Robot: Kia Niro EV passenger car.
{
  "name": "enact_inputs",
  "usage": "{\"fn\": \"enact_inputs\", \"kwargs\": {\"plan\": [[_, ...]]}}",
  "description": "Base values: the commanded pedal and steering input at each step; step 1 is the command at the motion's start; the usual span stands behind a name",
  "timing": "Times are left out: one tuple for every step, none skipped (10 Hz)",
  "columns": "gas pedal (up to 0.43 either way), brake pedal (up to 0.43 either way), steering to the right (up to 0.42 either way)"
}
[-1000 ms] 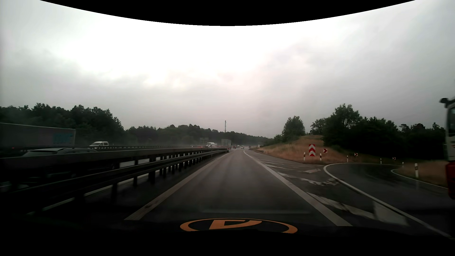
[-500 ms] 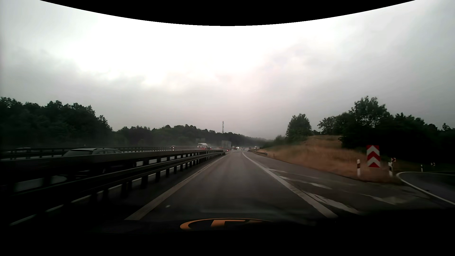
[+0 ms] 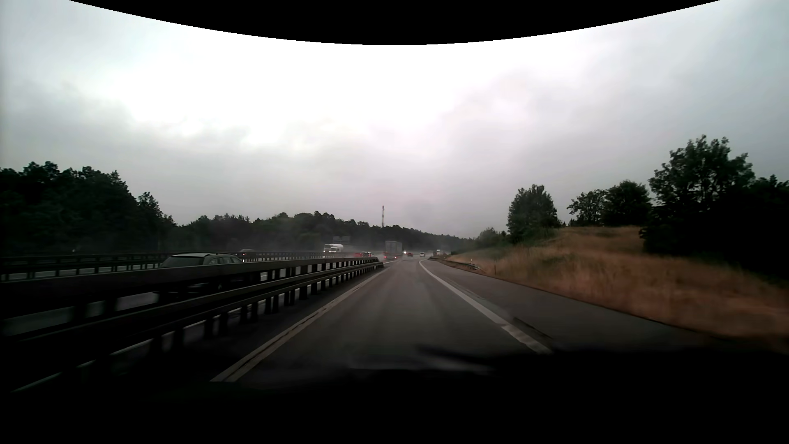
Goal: Follow the waypoints while adhering to traffic rules and regulations
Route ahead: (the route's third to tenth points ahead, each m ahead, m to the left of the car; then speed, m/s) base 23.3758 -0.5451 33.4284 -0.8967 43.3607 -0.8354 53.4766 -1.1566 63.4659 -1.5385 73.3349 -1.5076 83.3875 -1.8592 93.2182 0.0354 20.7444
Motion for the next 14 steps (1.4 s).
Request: {"fn": "enact_inputs", "kwargs": {"plan": [[0.138, 0.000, 0.003], [0.130, 0.000, 0.003], [0.118, 0.000, 0.003], [0.110, 0.000, 0.003], [0.110, 0.000, 0.003], [0.110, 0.000, 0.003], [0.110, 0.000, 0.003], [0.110, 0.000, 0.002], [0.118, 0.000, 0.002], [0.118, 0.000, 0.002], [0.118, 0.000, 0.002], [0.118, 0.000, 0.002], [0.118, 0.000, 0.002], [0.118, 0.000, 0.002]]}}
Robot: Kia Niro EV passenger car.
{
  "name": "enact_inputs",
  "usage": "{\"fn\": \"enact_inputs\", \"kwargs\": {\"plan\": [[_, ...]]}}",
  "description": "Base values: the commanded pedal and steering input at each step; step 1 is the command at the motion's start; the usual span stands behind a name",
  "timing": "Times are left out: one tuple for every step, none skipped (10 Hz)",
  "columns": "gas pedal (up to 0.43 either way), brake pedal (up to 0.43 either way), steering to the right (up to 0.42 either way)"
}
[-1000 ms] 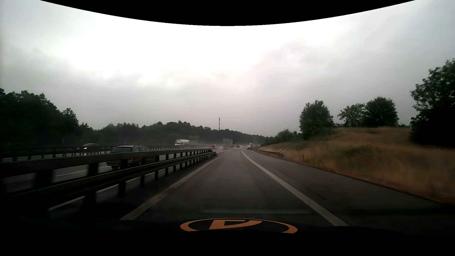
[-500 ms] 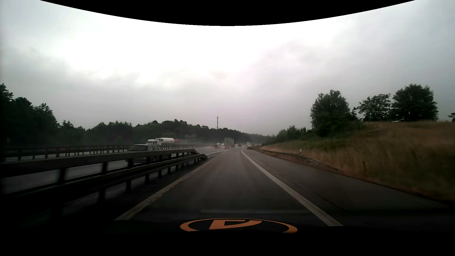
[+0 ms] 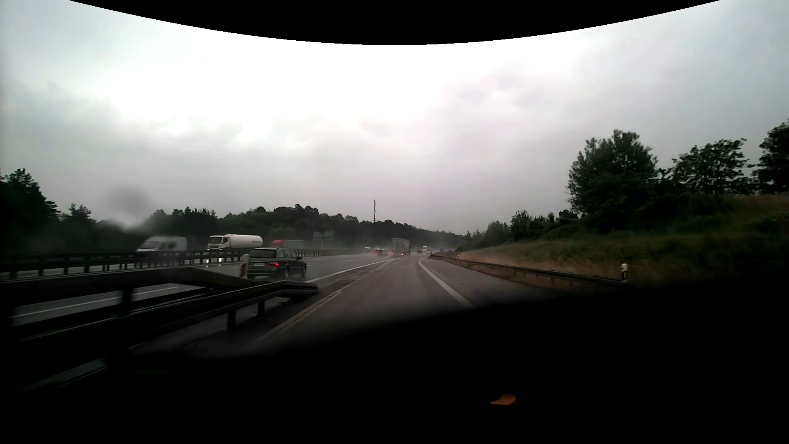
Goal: Follow the waypoints while adhering to traffic rules and regulations
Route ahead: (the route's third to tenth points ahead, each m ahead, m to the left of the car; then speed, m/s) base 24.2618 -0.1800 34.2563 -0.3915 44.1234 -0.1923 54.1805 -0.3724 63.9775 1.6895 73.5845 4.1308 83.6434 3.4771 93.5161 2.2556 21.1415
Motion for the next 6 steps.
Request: {"fn": "enact_inputs", "kwargs": {"plan": [[0.118, 0.000, 0.002], [0.118, 0.000, 0.002], [0.118, 0.000, 0.002], [0.118, 0.000, 0.002], [0.118, 0.000, 0.002], [0.118, 0.000, 0.002]]}}
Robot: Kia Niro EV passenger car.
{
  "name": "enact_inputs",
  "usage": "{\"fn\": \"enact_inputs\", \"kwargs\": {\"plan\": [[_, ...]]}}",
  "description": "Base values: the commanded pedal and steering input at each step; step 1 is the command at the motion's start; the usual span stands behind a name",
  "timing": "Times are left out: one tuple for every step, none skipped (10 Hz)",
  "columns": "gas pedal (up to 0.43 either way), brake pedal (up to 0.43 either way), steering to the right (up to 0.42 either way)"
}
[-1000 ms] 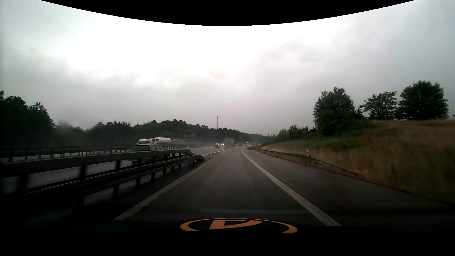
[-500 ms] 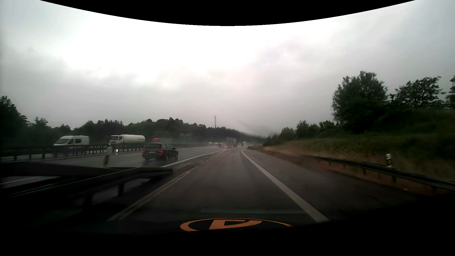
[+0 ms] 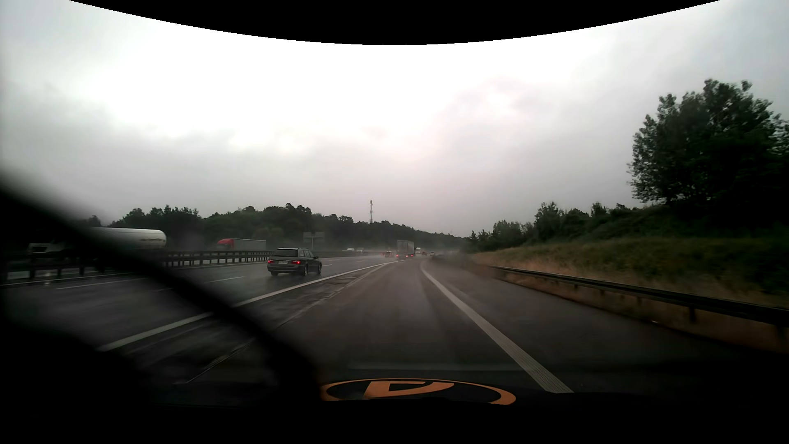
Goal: Follow the waypoints while adhering to traffic rules and regulations
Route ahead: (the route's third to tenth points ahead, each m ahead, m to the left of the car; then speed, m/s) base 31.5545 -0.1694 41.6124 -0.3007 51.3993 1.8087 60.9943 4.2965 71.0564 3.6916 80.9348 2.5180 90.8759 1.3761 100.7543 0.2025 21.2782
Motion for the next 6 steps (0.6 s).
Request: {"fn": "enact_inputs", "kwargs": {"plan": [[0.118, 0.000, 0.002], [0.118, 0.000, 0.002], [0.118, 0.000, 0.002], [0.118, 0.000, 0.002], [0.118, 0.000, 0.002], [0.118, 0.000, 0.002]]}}
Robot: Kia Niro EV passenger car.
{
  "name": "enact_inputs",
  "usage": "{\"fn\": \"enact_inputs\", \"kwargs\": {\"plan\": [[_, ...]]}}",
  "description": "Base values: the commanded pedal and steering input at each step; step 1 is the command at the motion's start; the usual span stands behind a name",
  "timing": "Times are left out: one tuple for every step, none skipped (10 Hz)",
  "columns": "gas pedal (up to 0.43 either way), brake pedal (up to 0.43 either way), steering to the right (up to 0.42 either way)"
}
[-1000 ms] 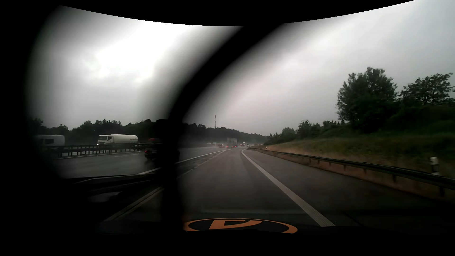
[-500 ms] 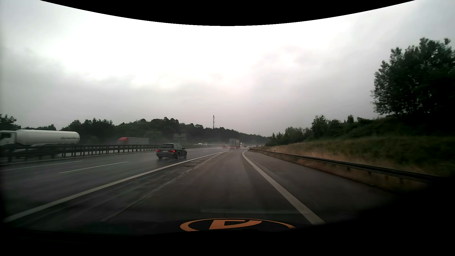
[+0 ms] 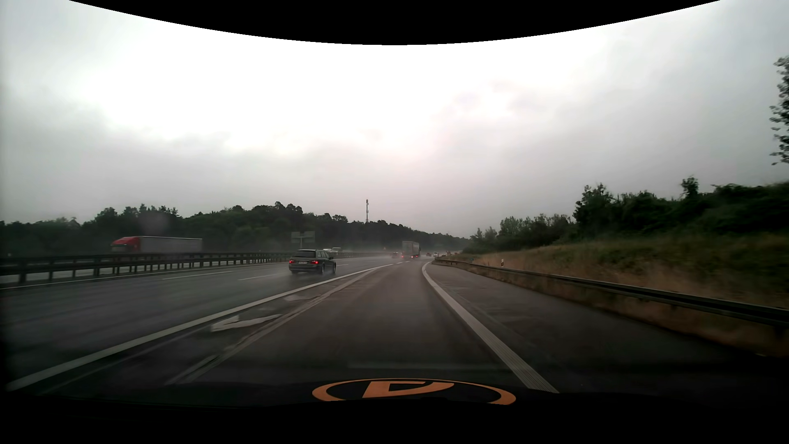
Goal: Follow the waypoints while adhering to traffic rules and regulations
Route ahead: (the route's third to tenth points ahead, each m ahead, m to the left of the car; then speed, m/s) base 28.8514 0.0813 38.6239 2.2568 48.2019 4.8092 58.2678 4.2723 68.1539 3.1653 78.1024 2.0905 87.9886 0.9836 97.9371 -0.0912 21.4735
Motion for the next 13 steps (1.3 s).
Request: {"fn": "enact_inputs", "kwargs": {"plan": [[0.130, 0.000, 0.002], [0.130, 0.000, 0.002], [0.130, 0.000, 0.003], [0.130, 0.000, 0.004], [0.130, 0.000, 0.004], [0.130, 0.000, 0.004], [0.130, 0.000, 0.004], [0.130, 0.000, 0.004], [0.130, 0.000, 0.004], [0.130, 0.000, 0.004], [0.130, 0.000, 0.004], [0.130, 0.000, 0.004], [0.130, 0.000, 0.005]]}}
